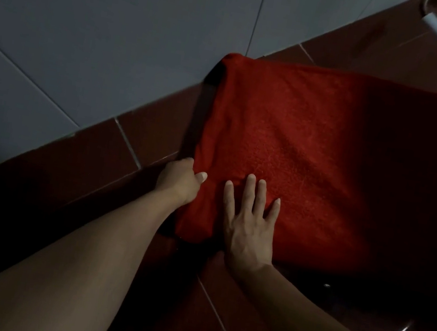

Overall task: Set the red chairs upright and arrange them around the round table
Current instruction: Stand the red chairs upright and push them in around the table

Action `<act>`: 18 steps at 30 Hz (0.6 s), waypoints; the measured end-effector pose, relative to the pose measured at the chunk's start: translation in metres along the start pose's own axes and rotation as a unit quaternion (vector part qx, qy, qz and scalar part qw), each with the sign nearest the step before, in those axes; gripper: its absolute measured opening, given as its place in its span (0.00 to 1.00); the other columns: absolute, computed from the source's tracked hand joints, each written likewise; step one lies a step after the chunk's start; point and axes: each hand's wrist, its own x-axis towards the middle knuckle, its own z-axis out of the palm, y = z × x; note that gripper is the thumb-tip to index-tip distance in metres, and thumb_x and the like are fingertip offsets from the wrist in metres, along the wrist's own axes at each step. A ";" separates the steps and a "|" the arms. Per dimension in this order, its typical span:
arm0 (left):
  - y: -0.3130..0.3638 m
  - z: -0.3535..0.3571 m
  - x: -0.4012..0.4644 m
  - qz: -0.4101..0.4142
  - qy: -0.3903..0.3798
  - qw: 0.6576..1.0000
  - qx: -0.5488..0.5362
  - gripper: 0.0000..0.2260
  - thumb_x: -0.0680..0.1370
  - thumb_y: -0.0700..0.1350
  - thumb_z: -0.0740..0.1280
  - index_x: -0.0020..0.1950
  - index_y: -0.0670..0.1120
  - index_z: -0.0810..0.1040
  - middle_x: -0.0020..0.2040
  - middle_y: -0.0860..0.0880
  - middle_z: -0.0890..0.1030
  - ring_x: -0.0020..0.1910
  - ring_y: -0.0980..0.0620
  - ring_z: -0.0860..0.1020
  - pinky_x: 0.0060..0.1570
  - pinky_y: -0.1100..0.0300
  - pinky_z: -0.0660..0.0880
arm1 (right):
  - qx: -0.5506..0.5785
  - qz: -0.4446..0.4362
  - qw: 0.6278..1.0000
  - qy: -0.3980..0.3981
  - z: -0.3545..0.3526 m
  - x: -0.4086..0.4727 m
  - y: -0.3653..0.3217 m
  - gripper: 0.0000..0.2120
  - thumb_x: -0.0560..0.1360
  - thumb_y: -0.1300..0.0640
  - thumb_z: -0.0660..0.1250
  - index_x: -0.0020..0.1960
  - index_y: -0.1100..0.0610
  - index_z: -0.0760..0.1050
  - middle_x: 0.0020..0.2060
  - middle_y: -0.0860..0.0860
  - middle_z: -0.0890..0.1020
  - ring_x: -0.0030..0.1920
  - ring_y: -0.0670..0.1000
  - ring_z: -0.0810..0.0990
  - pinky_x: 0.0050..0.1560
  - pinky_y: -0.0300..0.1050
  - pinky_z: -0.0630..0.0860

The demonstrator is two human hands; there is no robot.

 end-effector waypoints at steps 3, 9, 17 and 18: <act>0.001 -0.002 -0.002 0.016 0.015 0.999 0.027 0.13 0.80 0.50 0.62 0.59 0.44 0.76 0.60 0.44 0.78 0.59 0.44 0.75 0.57 0.54 0.70 | 0.001 -0.004 1.000 0.003 0.000 0.000 0.000 0.47 0.77 0.50 0.64 0.74 0.57 0.28 0.73 0.67 0.34 0.73 0.67 0.34 0.70 0.70 0.43; 0.001 -0.005 -0.006 0.032 0.041 0.999 -0.002 0.11 0.79 0.47 0.64 0.39 0.44 0.72 0.42 0.47 0.78 0.43 0.47 0.77 0.45 0.55 0.73 | 0.003 -0.019 1.000 0.015 -0.001 -0.004 0.004 0.46 0.78 0.52 0.64 0.75 0.57 0.29 0.73 0.65 0.34 0.74 0.66 0.35 0.71 0.68 0.44; 0.000 -0.010 -0.015 0.023 0.051 0.996 -0.063 0.20 0.77 0.44 0.67 0.31 0.47 0.59 0.29 0.51 0.64 0.28 0.53 0.63 0.30 0.59 0.62 | 0.028 -0.051 0.996 0.063 0.003 -0.015 0.006 0.44 0.77 0.52 0.64 0.77 0.54 0.35 0.75 0.63 0.36 0.75 0.65 0.37 0.70 0.69 0.43; 0.000 -0.011 -0.016 0.022 0.049 0.996 -0.071 0.20 0.77 0.44 0.67 0.31 0.47 0.59 0.29 0.51 0.64 0.28 0.52 0.63 0.31 0.59 0.62 | 0.021 -0.055 0.995 0.080 0.005 -0.017 0.005 0.45 0.74 0.52 0.68 0.78 0.54 0.40 0.75 0.64 0.41 0.75 0.66 0.41 0.69 0.70 0.45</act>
